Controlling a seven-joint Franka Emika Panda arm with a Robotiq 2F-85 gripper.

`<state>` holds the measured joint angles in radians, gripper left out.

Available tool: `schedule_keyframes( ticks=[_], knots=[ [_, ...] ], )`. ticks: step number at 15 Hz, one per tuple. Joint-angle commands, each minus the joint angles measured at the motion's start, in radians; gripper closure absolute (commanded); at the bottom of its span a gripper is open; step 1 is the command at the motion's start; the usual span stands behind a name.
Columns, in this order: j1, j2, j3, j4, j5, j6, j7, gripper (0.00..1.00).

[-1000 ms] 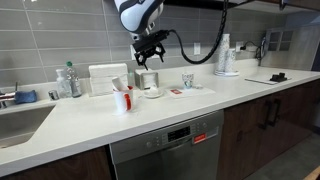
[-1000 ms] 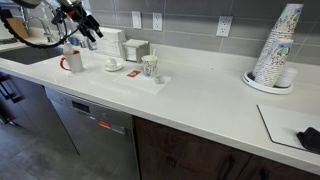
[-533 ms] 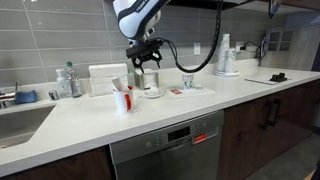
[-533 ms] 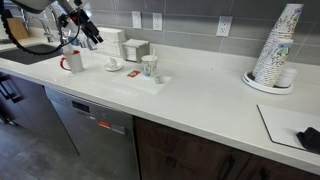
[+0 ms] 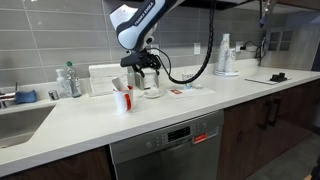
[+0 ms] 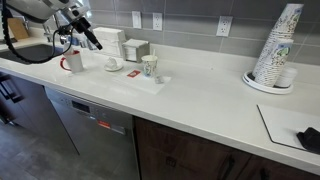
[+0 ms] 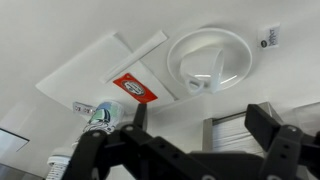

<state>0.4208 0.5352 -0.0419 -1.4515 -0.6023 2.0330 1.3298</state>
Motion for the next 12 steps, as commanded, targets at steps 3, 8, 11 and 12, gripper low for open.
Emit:
schedule_keyframes(
  ticks=[3, 8, 11, 12],
  knots=[
    [-0.009, 0.009, 0.014, 0.017, -0.006, -0.009, 0.008, 0.00],
    [0.000, 0.035, 0.016, 0.049, 0.021, -0.097, 0.054, 0.00],
    [0.003, 0.048, 0.016, 0.058, 0.015, -0.134, 0.113, 0.00],
    [0.005, 0.052, 0.014, 0.057, 0.005, -0.125, 0.137, 0.00]
  ],
)
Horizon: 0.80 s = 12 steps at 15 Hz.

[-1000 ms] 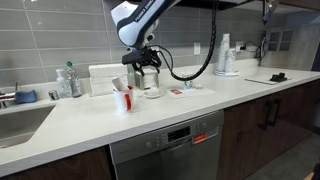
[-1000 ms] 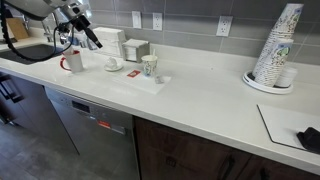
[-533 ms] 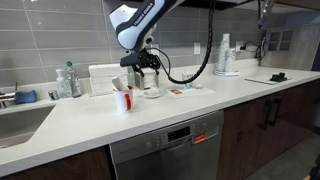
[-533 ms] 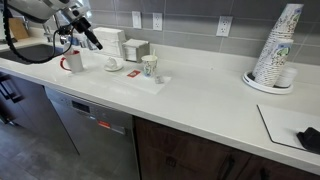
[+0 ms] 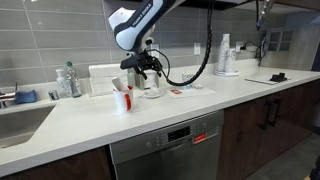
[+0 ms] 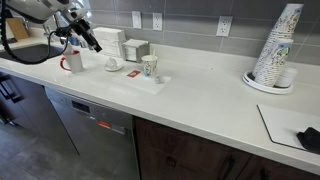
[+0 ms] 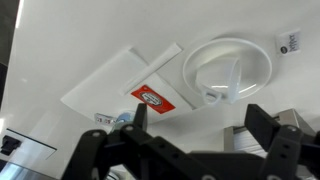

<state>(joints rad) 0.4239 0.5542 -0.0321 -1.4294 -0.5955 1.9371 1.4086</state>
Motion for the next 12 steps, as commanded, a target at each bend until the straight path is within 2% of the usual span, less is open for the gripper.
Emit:
schedule_keyframes(
  ticks=[1, 12],
  knots=[
    [0.004, 0.045, 0.005, 0.045, -0.002, -0.039, 0.072, 0.00],
    [0.027, 0.147, -0.014, 0.115, -0.030, -0.010, 0.243, 0.00]
  ],
)
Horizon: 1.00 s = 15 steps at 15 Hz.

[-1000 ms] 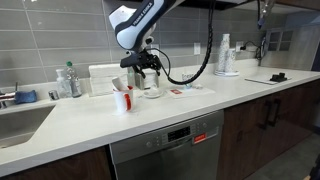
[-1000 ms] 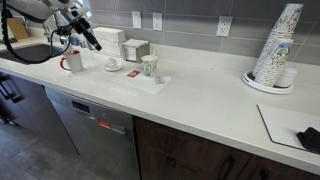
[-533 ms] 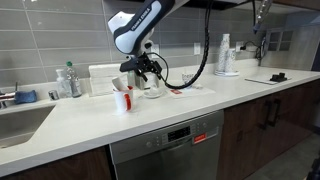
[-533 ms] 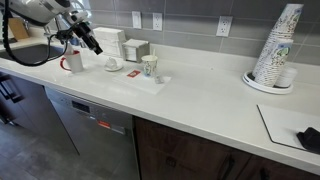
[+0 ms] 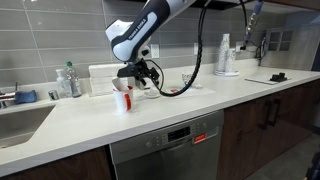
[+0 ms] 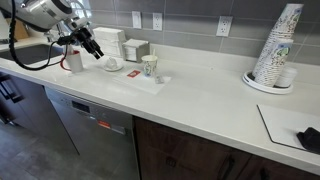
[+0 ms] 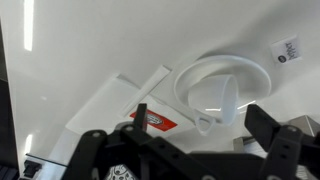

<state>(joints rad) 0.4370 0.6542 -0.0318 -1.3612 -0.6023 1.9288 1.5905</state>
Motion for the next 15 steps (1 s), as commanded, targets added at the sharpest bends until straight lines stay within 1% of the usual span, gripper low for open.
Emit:
schedule_keyframes(
  ticks=[1, 7, 12, 15],
  knots=[
    [0.014, 0.054, -0.015, 0.051, -0.023, 0.002, 0.076, 0.00],
    [0.027, 0.106, -0.032, 0.100, -0.054, -0.009, 0.142, 0.00],
    [0.028, 0.147, -0.038, 0.141, -0.057, -0.017, 0.159, 0.00],
    [0.030, 0.167, -0.044, 0.159, -0.056, -0.022, 0.162, 0.10]
  ],
)
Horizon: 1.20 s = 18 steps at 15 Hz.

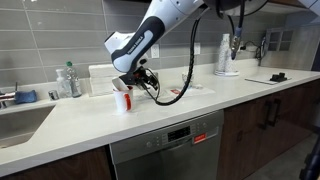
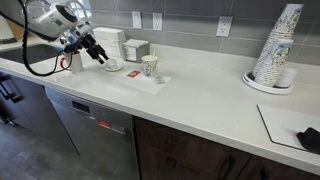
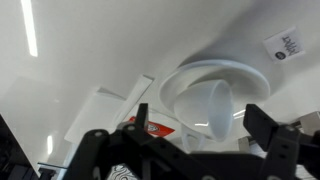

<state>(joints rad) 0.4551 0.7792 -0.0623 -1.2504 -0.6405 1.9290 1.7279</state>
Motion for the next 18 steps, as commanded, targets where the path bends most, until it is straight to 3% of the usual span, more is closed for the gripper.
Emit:
schedule_keyframes(
  ticks=[1, 2, 3, 6, 7, 11, 12, 13, 18],
  knots=[
    [0.012, 0.047, -0.015, 0.054, -0.016, -0.024, 0.024, 0.12],
    [0.013, 0.054, -0.018, 0.061, -0.016, -0.025, 0.026, 0.18],
    [0.014, 0.058, -0.019, 0.066, -0.016, -0.026, 0.026, 0.16],
    [0.016, 0.065, -0.026, 0.078, -0.016, -0.029, 0.028, 0.24],
    [0.018, 0.067, -0.028, 0.082, -0.017, -0.031, 0.029, 0.30],
    [0.022, 0.070, -0.032, 0.088, -0.017, -0.037, 0.031, 0.35],
    [0.022, 0.070, -0.032, 0.088, -0.017, -0.038, 0.032, 0.42],
    [0.023, 0.071, -0.033, 0.090, -0.017, -0.040, 0.032, 0.39],
    [0.031, 0.070, -0.042, 0.088, -0.015, -0.039, 0.034, 0.50]
  ],
)
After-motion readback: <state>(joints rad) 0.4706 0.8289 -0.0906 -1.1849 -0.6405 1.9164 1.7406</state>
